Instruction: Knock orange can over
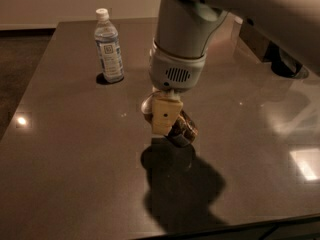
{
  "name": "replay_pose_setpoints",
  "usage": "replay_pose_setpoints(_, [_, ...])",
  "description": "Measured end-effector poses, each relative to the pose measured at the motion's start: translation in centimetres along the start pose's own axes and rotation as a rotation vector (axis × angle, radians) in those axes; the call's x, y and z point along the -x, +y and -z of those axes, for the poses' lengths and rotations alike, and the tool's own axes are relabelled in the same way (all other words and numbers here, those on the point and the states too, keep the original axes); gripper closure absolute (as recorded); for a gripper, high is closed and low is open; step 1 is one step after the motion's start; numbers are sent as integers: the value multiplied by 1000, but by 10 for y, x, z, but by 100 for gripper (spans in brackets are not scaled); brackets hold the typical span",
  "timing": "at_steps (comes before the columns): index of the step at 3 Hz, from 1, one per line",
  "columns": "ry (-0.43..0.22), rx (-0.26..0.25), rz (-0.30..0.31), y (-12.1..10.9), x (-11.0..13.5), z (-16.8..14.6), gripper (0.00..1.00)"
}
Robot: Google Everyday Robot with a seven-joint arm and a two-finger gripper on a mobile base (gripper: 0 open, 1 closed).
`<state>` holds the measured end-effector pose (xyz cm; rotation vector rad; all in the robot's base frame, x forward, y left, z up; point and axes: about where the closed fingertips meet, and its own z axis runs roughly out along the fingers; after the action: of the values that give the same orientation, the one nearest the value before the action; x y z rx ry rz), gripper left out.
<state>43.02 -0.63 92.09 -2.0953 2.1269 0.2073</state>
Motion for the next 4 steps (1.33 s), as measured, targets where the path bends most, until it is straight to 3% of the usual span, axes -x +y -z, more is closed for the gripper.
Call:
replay_pose_setpoints(1, [88, -31, 1, -10, -9, -4, 84])
replay_pose_setpoints(2, [194, -61, 22, -17, -18, -11, 53])
replay_pose_setpoints(3, [237, -63, 43, -19, -20, -16, 30])
replay_pose_setpoints(4, [282, -20, 93, -15, -23, -41, 0])
